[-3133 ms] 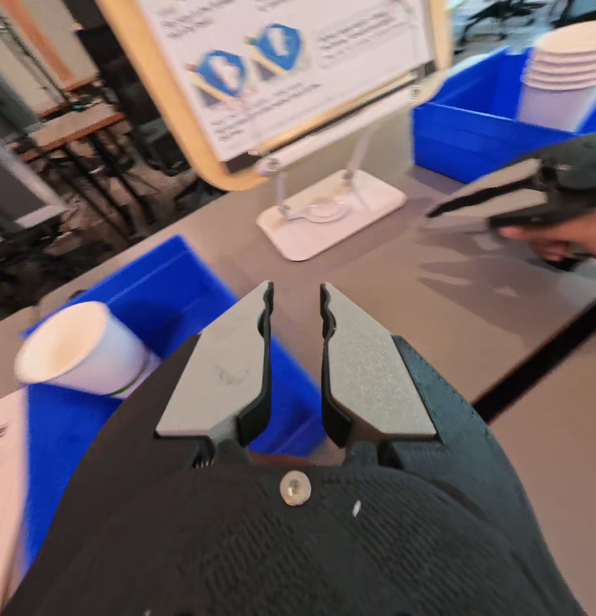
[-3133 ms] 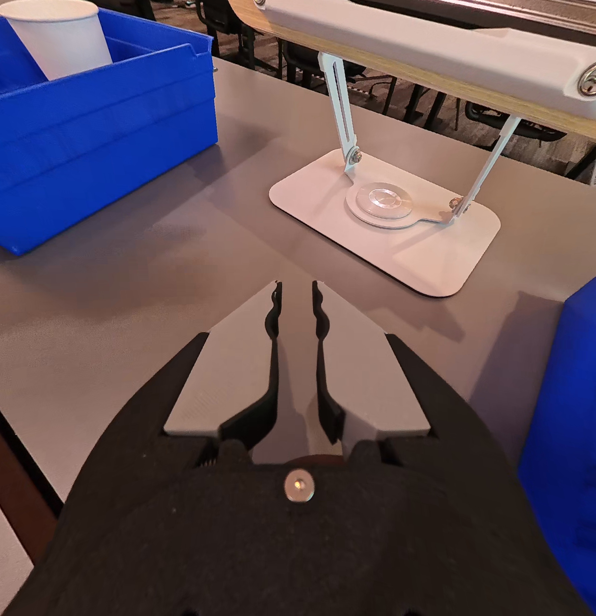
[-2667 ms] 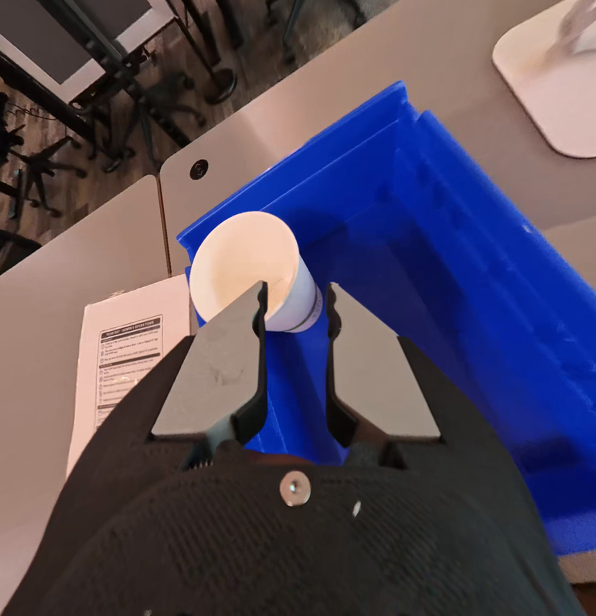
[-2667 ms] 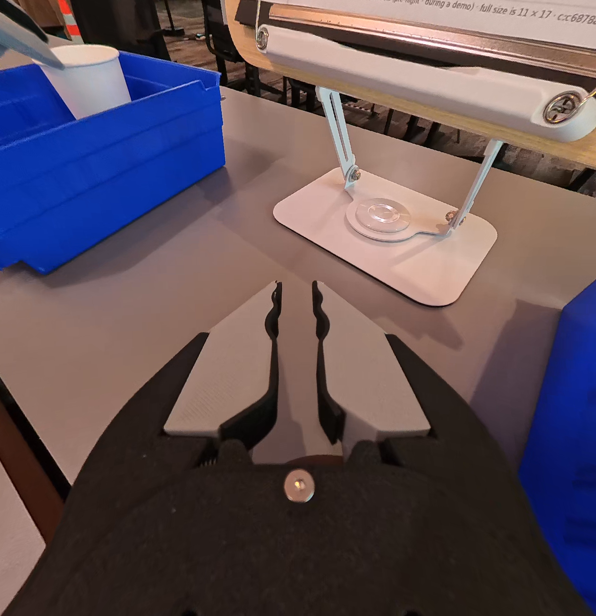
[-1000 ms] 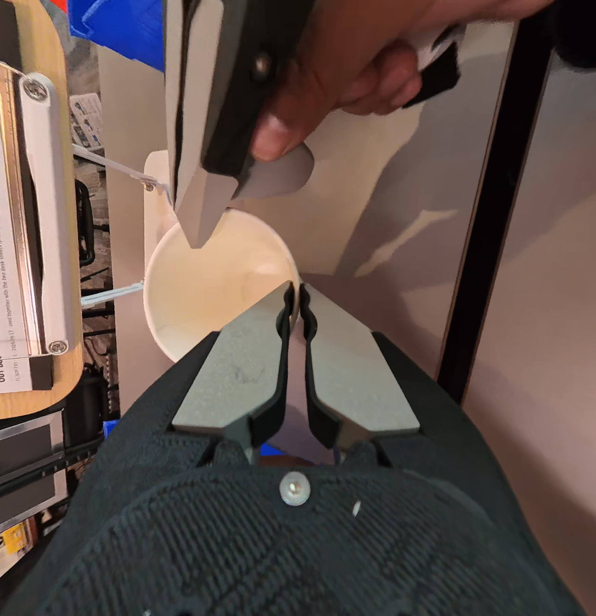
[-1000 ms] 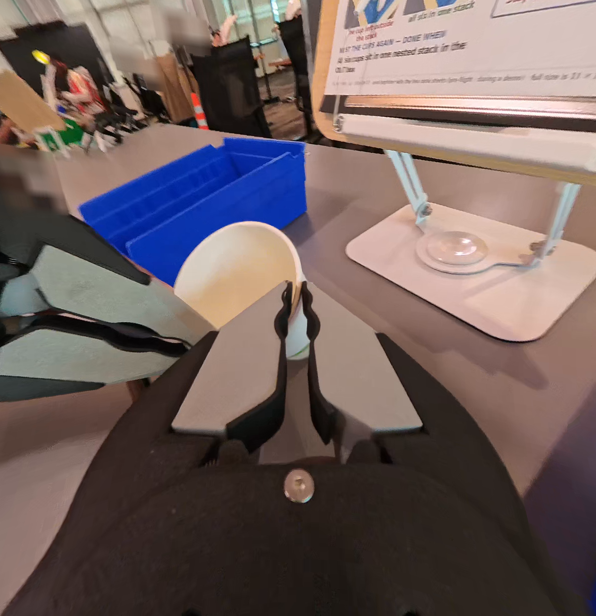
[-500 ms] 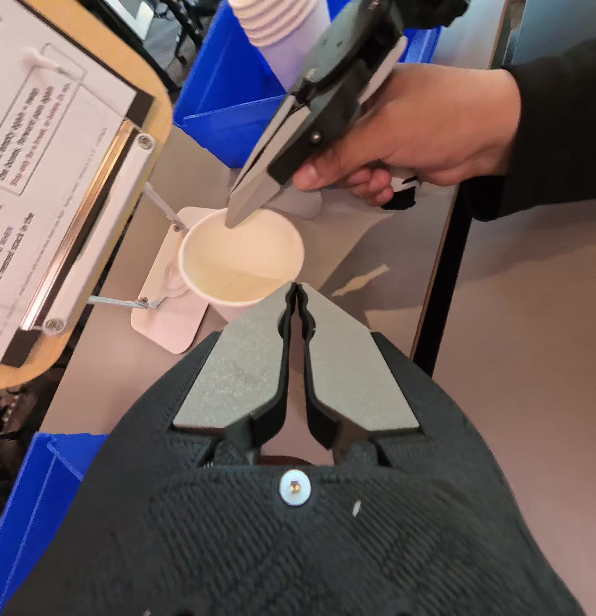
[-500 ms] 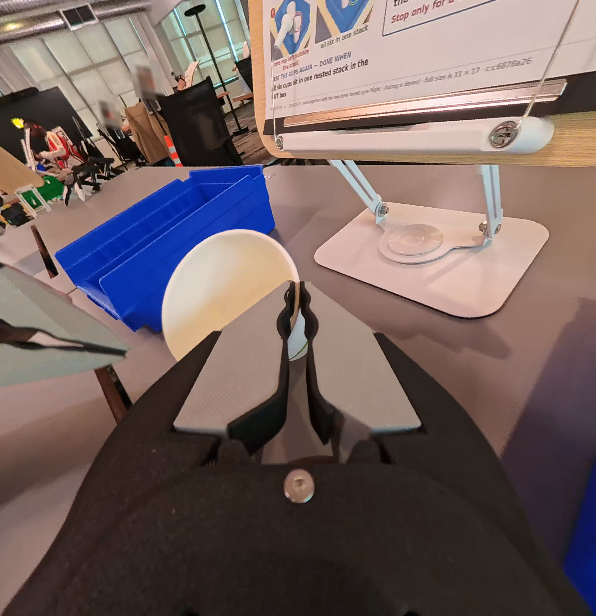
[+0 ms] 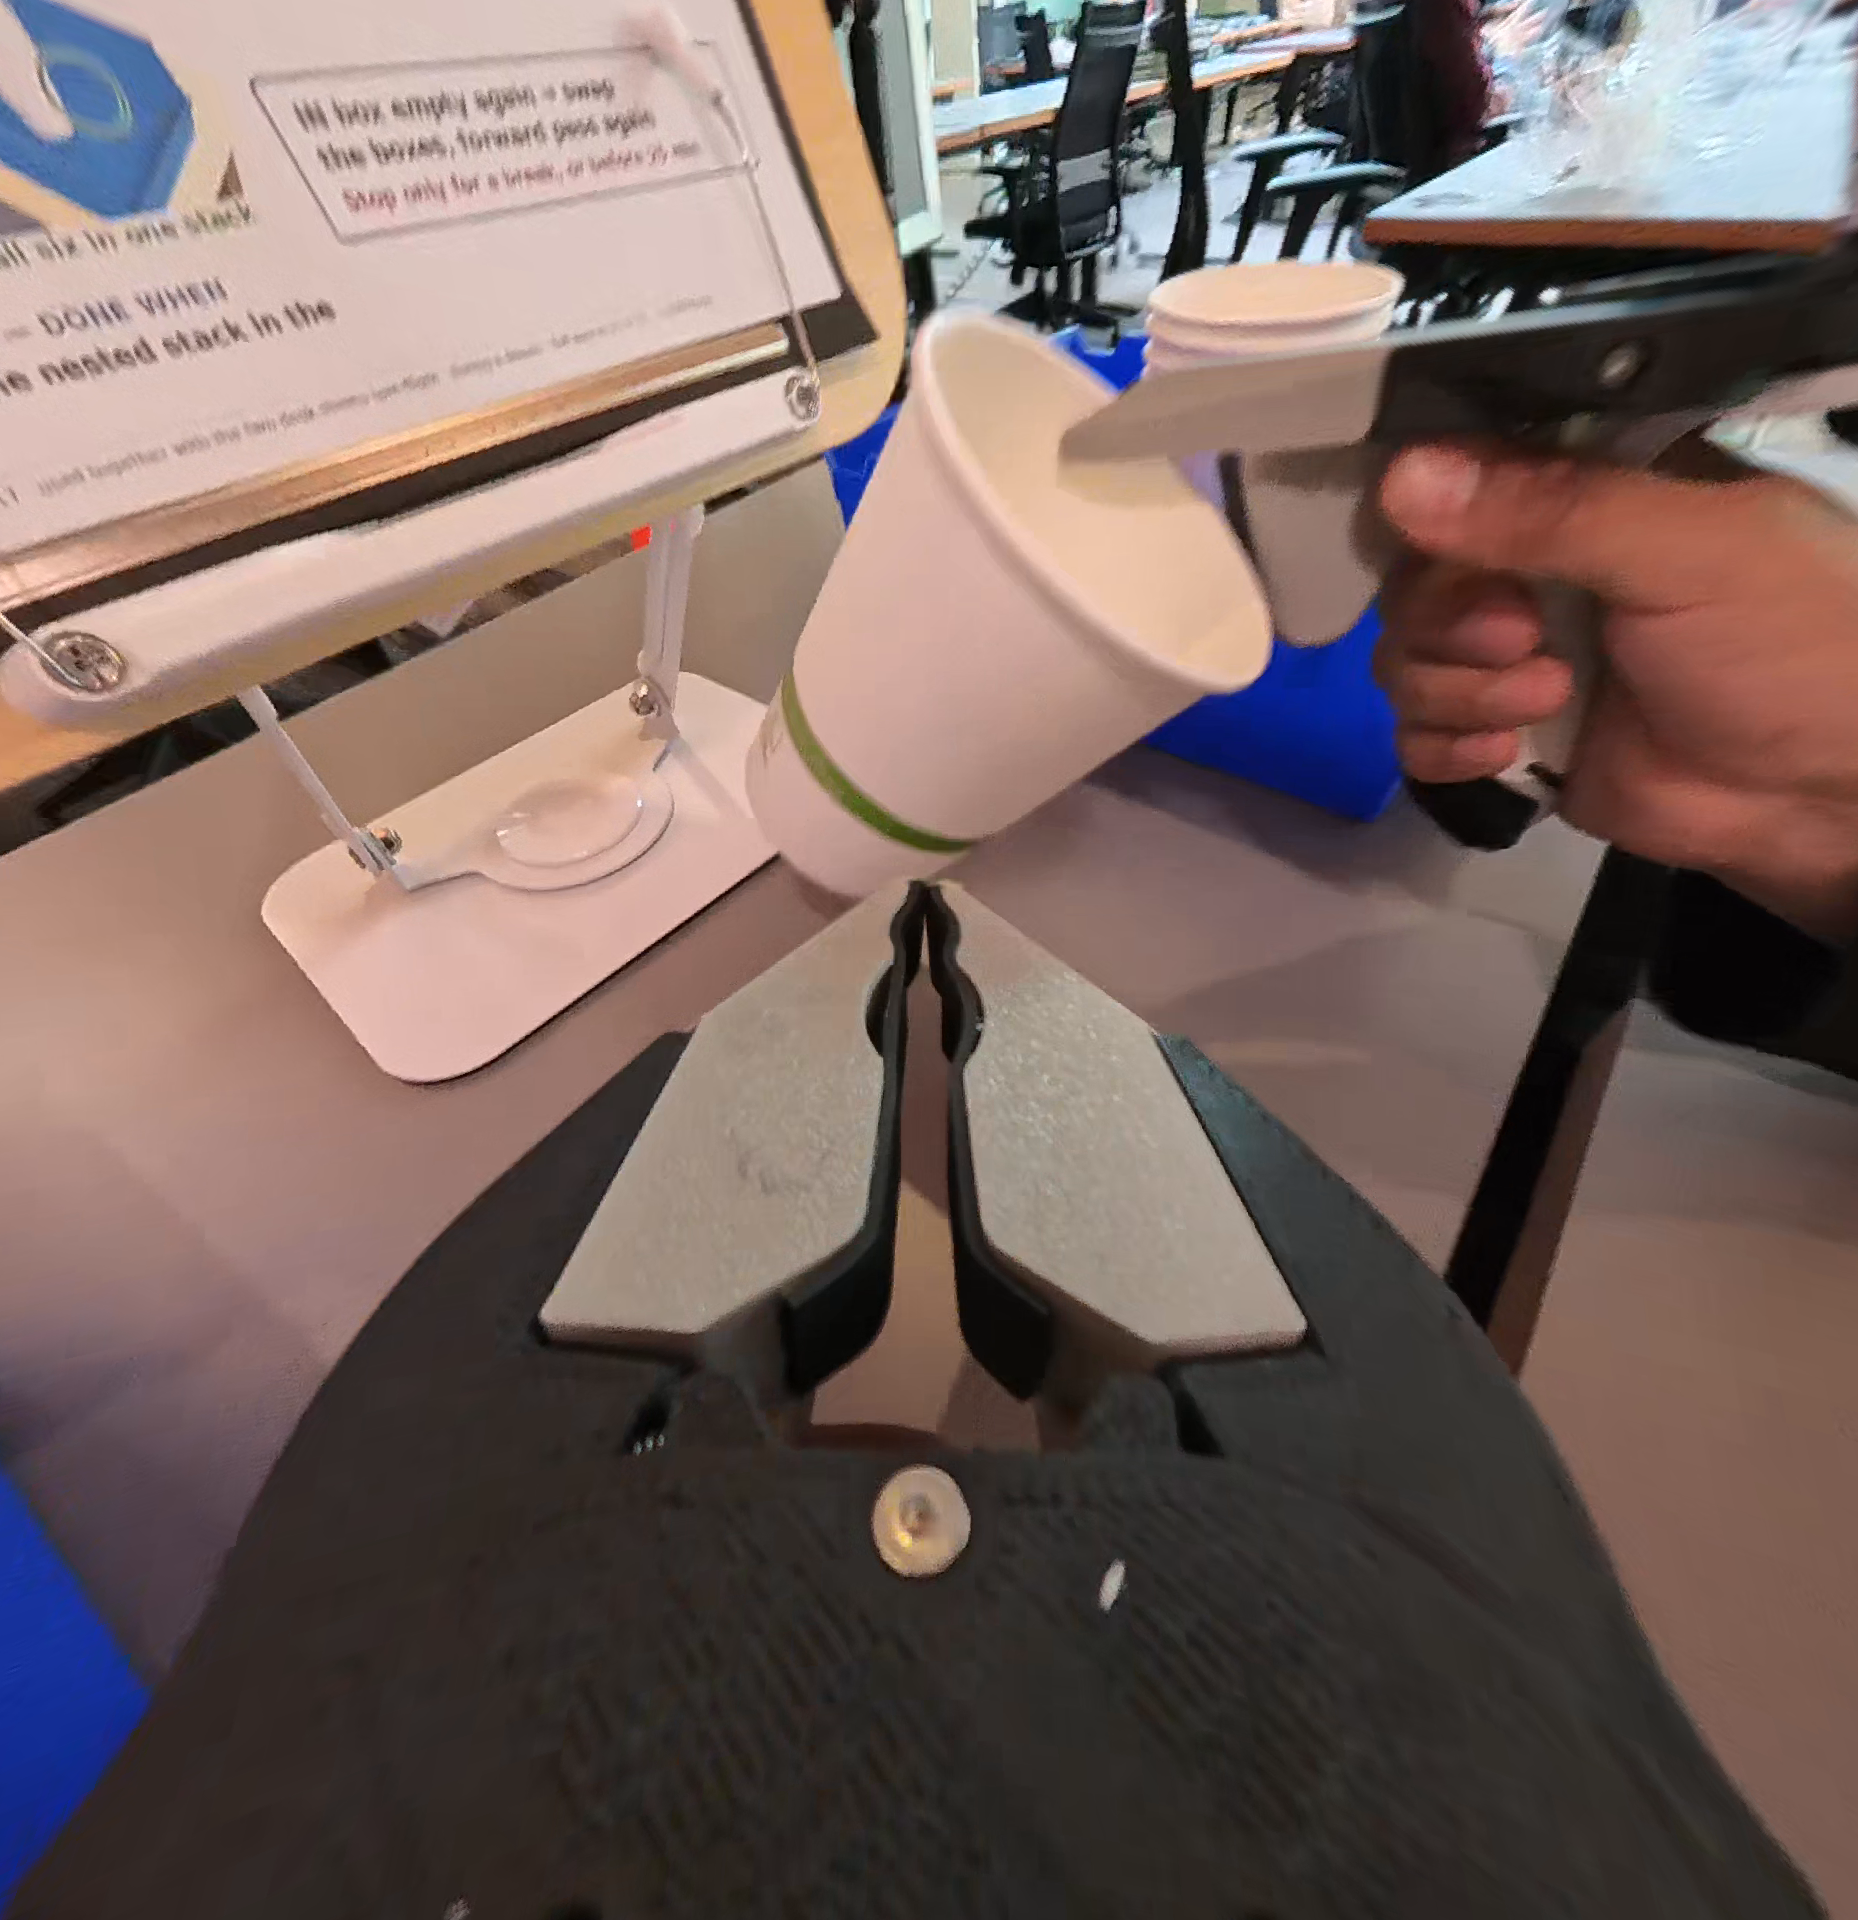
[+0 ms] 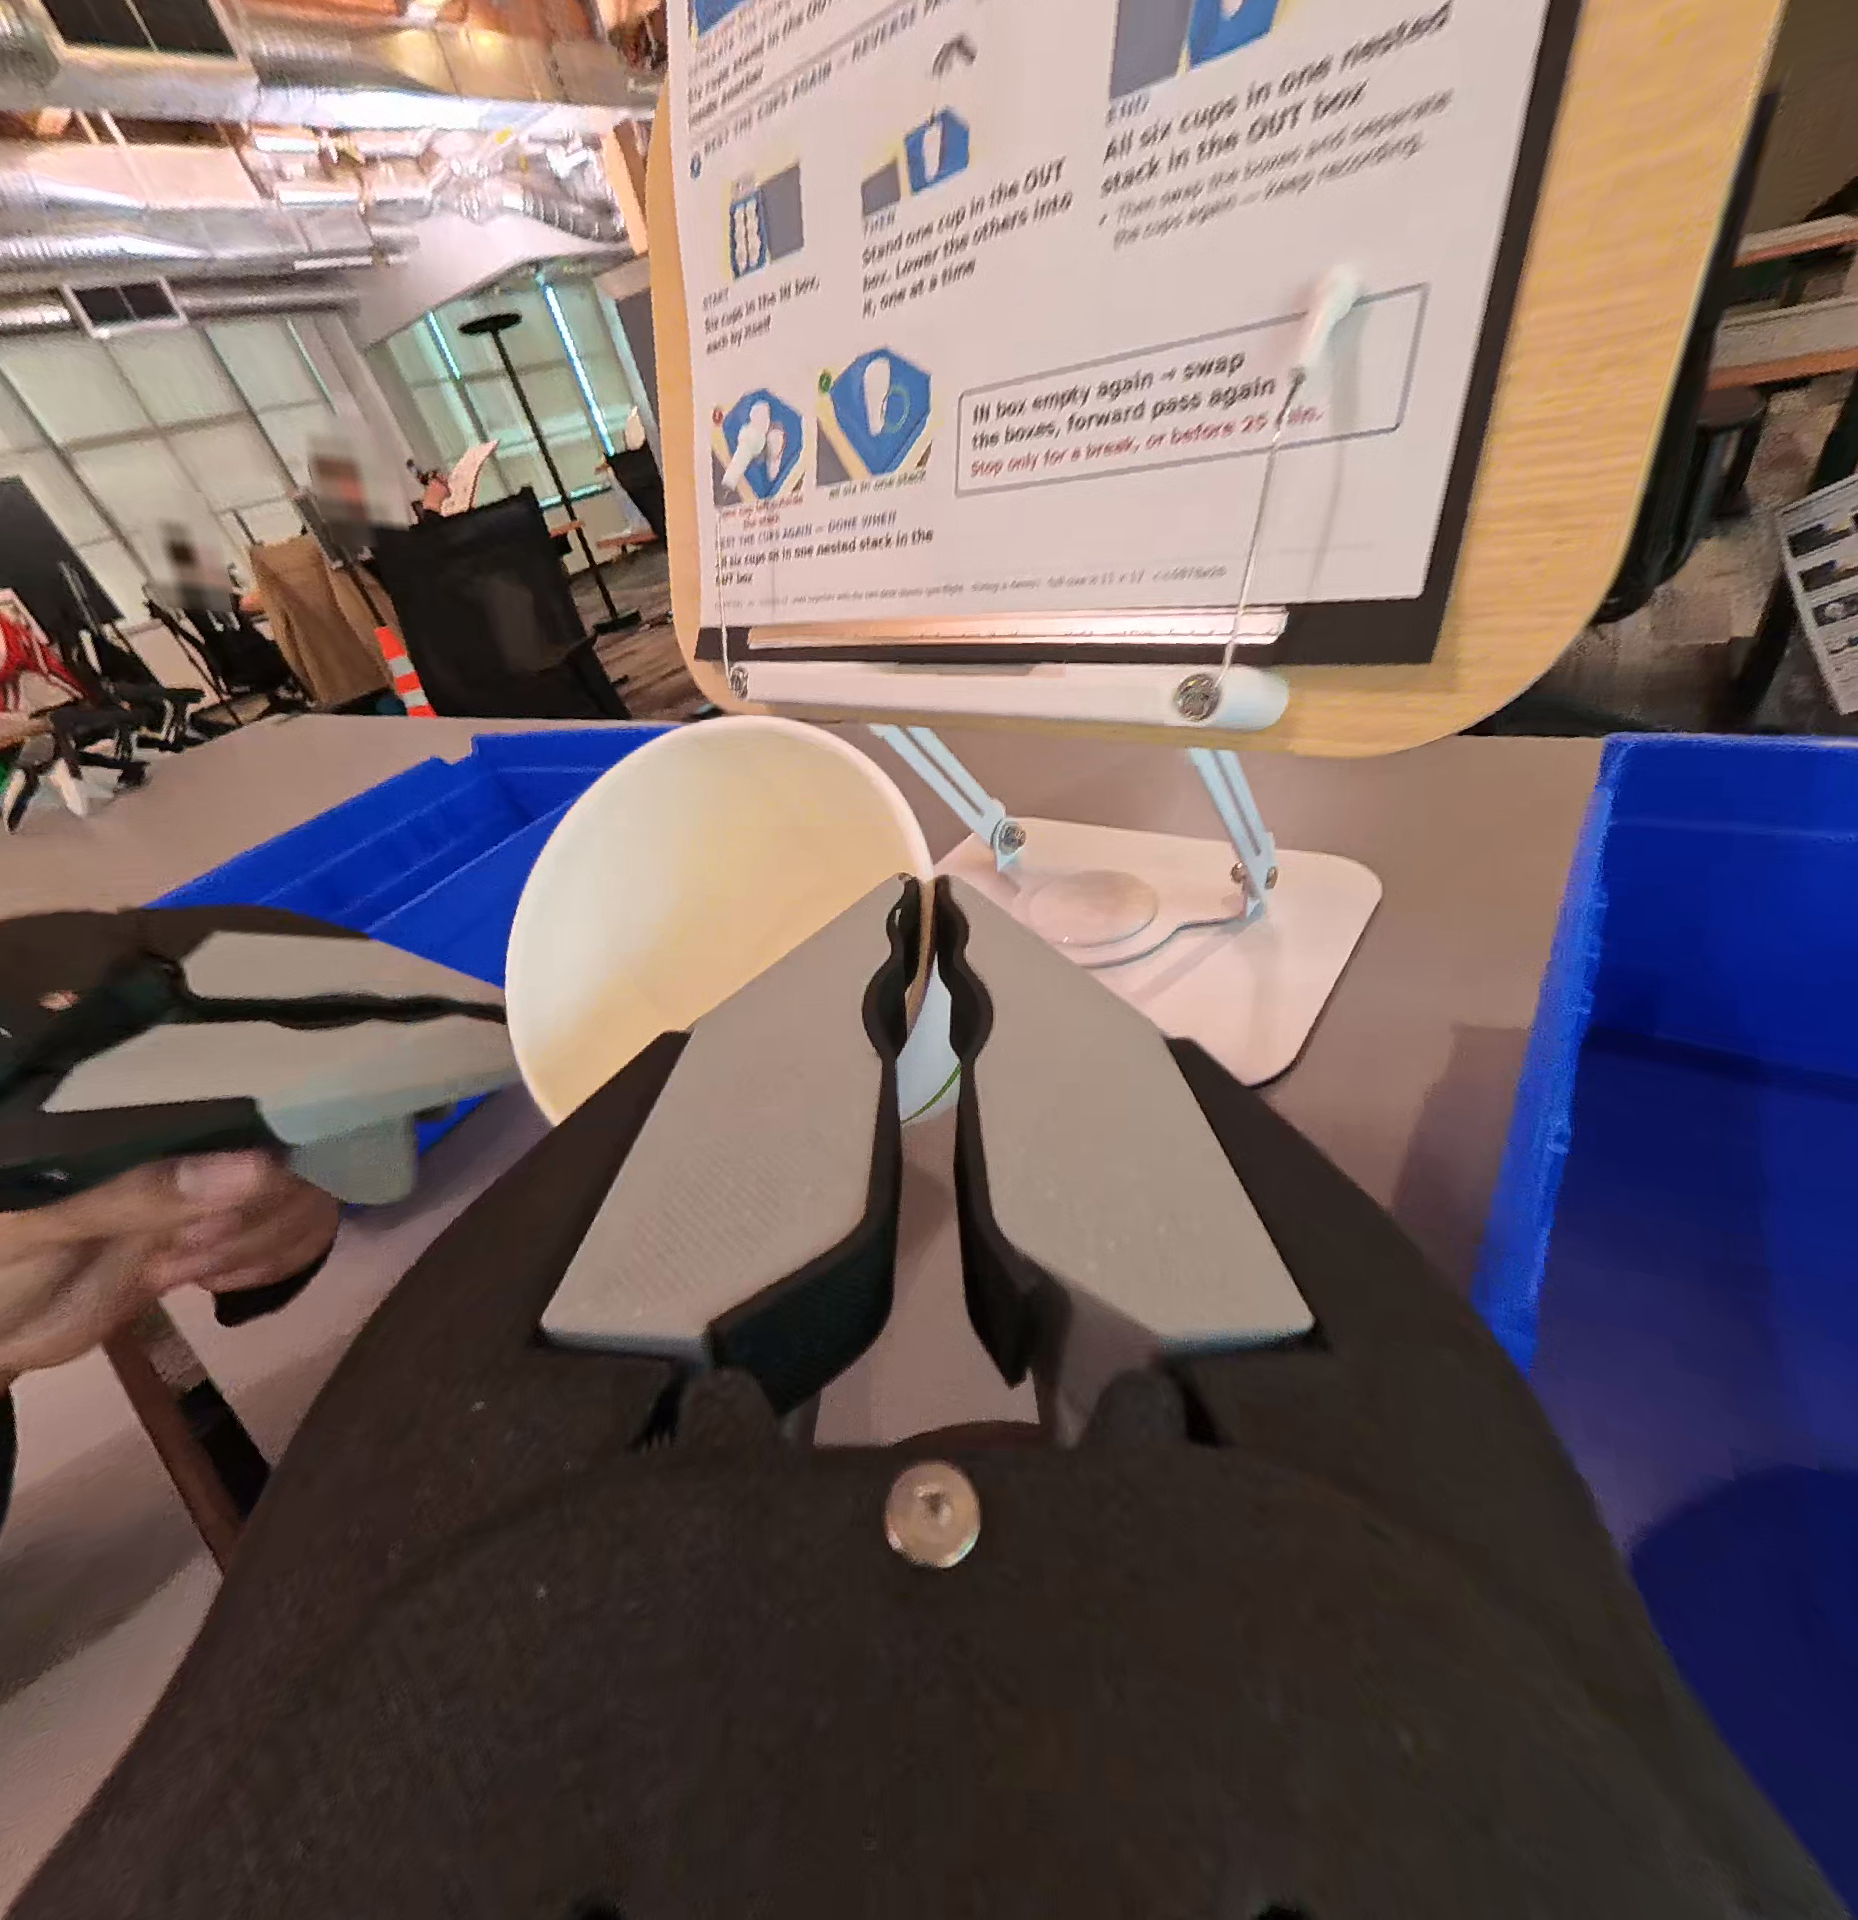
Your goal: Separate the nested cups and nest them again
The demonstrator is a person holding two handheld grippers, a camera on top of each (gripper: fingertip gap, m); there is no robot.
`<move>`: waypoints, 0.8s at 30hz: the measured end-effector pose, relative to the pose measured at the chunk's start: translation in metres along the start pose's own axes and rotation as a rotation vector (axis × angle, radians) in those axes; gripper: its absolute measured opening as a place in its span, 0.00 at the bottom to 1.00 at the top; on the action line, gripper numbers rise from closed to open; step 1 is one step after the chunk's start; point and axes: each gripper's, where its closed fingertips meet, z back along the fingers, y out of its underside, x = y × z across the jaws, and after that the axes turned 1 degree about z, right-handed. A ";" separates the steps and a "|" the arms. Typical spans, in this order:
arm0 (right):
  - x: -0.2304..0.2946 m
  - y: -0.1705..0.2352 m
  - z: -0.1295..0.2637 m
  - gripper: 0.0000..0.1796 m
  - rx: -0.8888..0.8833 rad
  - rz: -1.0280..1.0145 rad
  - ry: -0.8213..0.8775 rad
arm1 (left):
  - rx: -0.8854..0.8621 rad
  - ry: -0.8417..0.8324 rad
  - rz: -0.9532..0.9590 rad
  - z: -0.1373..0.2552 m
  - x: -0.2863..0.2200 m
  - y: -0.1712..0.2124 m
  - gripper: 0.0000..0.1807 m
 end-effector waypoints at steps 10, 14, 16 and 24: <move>-0.003 -0.075 0.050 0.00 -0.309 -0.021 -0.025 | -0.014 -0.092 -0.027 0.011 0.013 0.014 0.00; -0.036 -0.114 0.089 0.00 -0.386 0.006 0.084 | 0.007 -0.088 -0.039 0.010 0.013 0.016 0.00; -0.060 -0.134 0.104 0.00 -0.369 0.036 0.144 | 0.019 -0.092 -0.053 0.009 0.013 0.019 0.00; -0.151 -0.164 0.135 0.00 -0.070 0.029 0.324 | 0.028 -0.080 -0.052 0.008 0.011 0.020 0.00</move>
